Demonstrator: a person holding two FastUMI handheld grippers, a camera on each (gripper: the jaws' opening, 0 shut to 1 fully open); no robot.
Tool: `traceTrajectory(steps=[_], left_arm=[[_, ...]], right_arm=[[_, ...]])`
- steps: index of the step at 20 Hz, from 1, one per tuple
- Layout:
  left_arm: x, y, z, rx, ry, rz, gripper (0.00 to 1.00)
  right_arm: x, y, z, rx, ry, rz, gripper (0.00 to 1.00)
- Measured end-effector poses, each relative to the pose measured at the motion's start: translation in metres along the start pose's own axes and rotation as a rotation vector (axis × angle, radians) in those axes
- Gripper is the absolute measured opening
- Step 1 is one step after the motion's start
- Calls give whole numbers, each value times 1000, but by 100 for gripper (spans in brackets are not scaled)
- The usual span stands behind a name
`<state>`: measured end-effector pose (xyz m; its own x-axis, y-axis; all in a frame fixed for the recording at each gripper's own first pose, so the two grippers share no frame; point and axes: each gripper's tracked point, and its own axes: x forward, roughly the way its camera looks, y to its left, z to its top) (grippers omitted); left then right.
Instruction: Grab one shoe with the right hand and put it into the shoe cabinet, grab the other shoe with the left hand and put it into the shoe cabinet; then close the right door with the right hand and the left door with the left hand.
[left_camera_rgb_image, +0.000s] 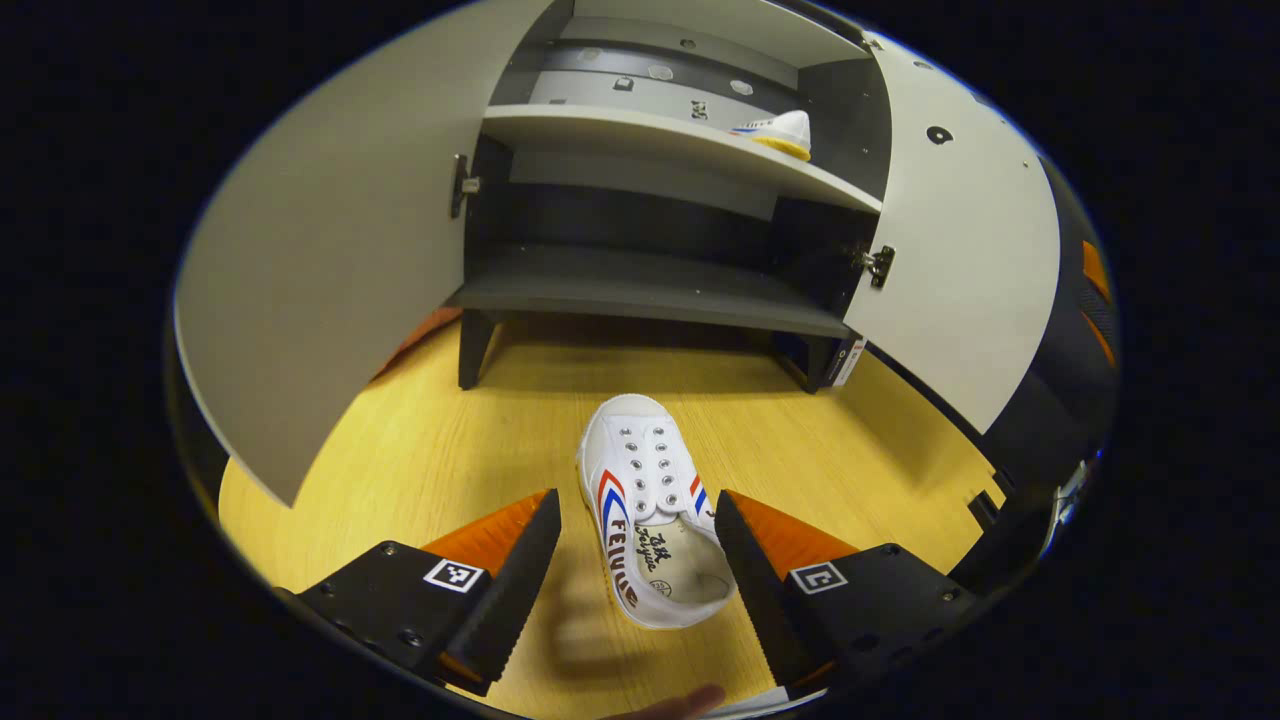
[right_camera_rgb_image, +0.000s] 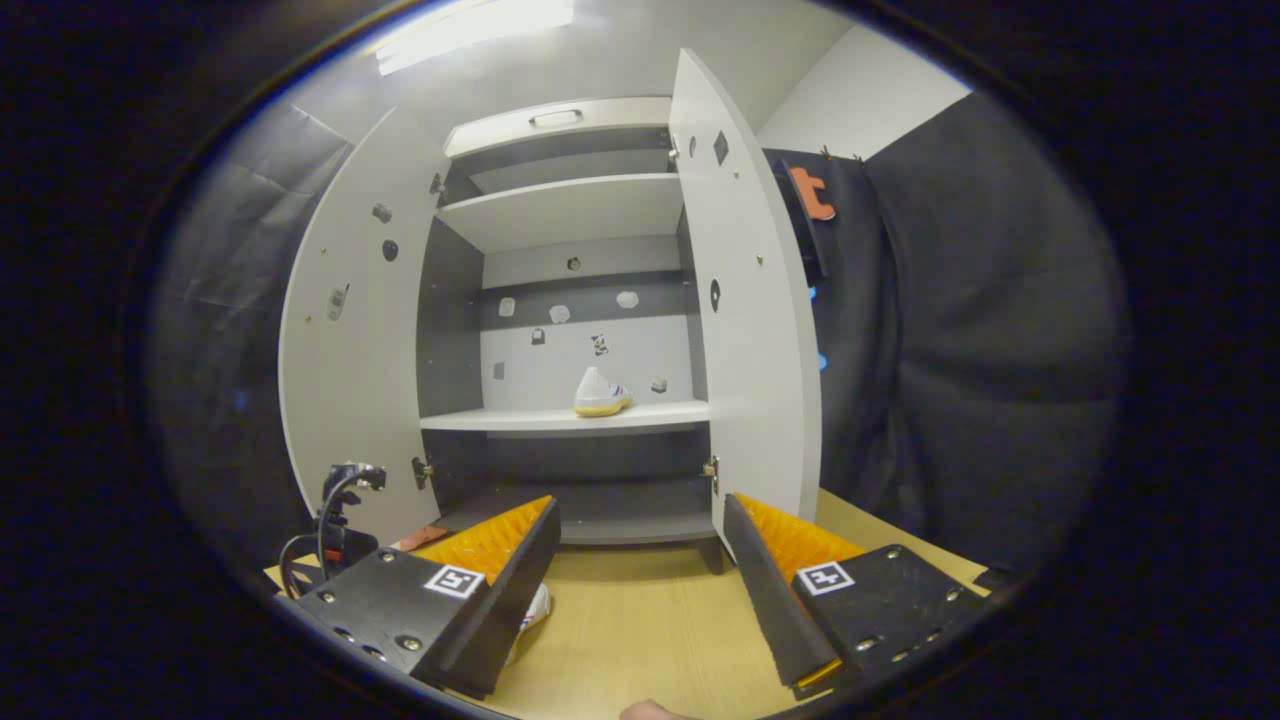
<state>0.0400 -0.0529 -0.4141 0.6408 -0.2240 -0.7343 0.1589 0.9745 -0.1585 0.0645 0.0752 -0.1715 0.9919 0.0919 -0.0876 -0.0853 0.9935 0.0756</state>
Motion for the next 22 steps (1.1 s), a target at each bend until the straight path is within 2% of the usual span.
traceTrajectory(steps=[2, 5, 9, 10, 11, 13, 15, 16, 17, 19, 22], left_arm=[[11, 8, -2, 1, 9, 34, 90], [20, 10, -12, -10, 41, 21, 83], [35, 15, -25, -22, 90, 20, 81], [39, 15, -28, -24, 97, 18, 83], [44, 17, -32, -16, 109, 31, 72], [46, 13, -30, -31, 100, 16, 42], [45, 16, -31, -13, 89, 21, 27], [46, 18, -28, -13, 72, 30, 23], [47, 20, -29, -13, 71, 40, 13], [45, 20, -28, -13, 51, 52, 4], [33, 20, -16, 49, -15, 75, 2]], right_arm=[[3, -7, 1, 31, -5, 3, 98], [2, -20, 9, 76, -36, -2, 98], [-3, -21, 13, 76, -37, 11, 99], [-4, -20, 13, 63, -34, 17, 98], [-4, -20, 11, 48, -30, 20, 100], [-4, -18, 8, 20, -20, 22, 100], [-4, -16, 7, 2, -16, 22, 100], [-4, -14, 7, 1, -15, 25, 100], [-4, -13, 5, 2, -12, 29, 100], [-4, -11, 5, 3, -12, 36, 100], [-3, -13, 4, -3, -10, 30, 100]])
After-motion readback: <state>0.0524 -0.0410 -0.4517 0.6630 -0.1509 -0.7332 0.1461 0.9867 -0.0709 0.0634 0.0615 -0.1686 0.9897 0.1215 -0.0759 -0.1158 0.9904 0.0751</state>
